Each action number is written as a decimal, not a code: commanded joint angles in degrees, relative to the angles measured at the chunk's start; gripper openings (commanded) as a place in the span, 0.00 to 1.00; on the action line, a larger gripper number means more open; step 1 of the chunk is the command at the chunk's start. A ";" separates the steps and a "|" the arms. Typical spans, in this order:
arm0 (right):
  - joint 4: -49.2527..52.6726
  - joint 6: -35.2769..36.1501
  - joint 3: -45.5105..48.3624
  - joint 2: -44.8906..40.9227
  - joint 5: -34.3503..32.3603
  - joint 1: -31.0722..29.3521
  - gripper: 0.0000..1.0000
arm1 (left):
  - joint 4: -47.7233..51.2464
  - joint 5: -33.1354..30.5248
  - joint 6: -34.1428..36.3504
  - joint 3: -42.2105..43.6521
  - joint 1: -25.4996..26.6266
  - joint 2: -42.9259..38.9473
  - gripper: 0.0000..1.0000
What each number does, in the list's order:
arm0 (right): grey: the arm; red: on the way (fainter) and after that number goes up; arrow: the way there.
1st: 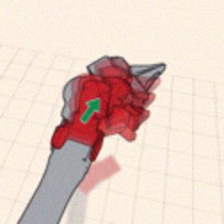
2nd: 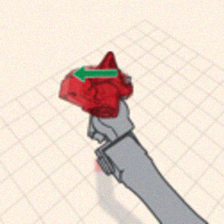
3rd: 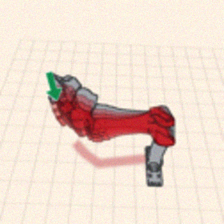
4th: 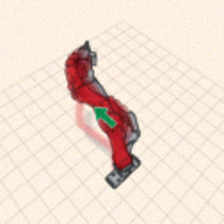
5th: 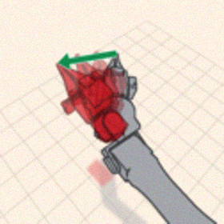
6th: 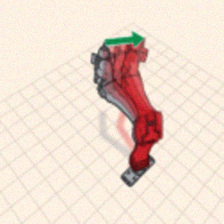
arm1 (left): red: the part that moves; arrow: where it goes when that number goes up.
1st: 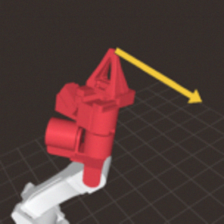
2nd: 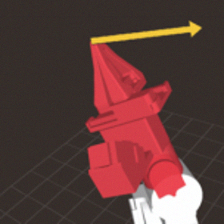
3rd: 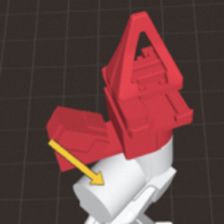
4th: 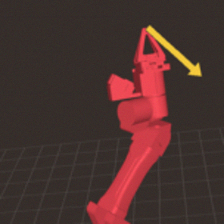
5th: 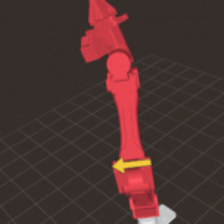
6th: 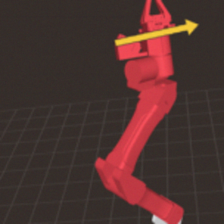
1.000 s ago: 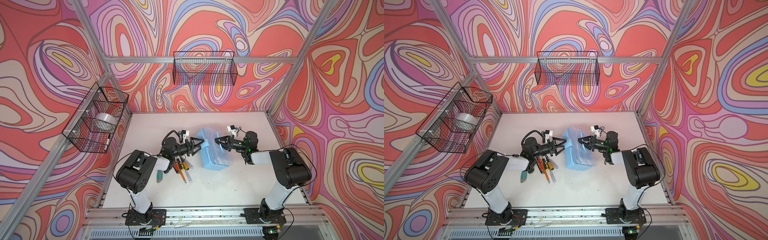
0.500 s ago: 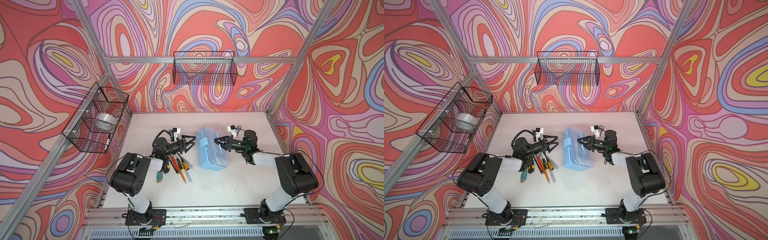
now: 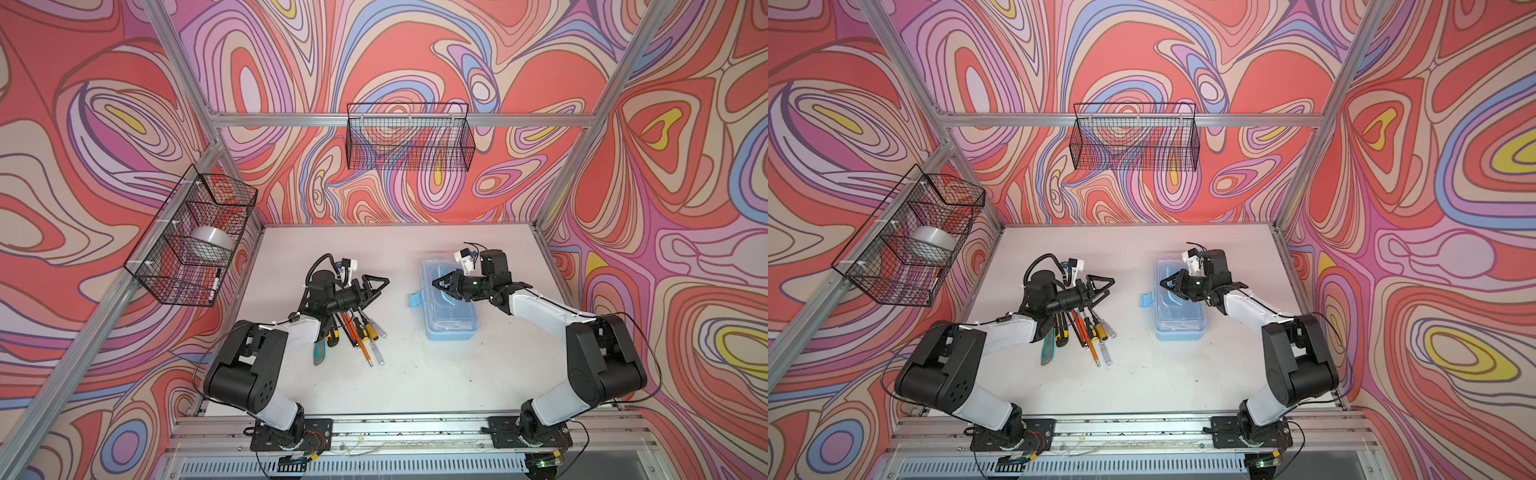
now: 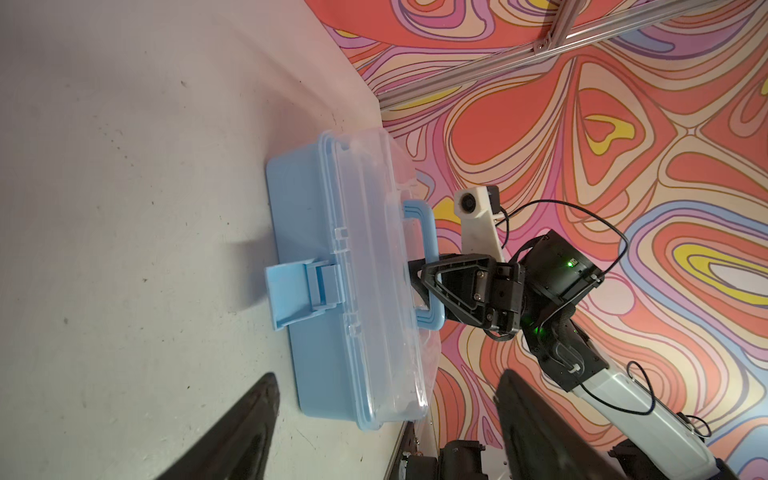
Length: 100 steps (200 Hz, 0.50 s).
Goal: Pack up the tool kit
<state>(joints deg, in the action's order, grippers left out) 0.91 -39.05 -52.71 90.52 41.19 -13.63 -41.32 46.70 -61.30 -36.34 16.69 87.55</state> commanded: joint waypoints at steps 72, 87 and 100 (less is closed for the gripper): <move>-14.32 -12.50 3.28 -1.09 14.23 -0.08 0.00 | 16.19 -6.43 11.13 -6.06 4.68 -2.57 0.87; -19.01 -17.33 4.53 -1.59 15.05 -0.09 0.00 | 14.90 -6.79 10.79 -6.28 5.34 -1.31 0.87; -21.88 -20.15 4.96 -2.21 15.74 -0.11 0.00 | 13.78 -6.90 10.36 -6.54 5.94 -0.41 0.88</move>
<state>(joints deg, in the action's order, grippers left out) -10.98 -50.96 -48.99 90.43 52.77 -13.47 -26.55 40.80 -51.57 -41.32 21.56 85.36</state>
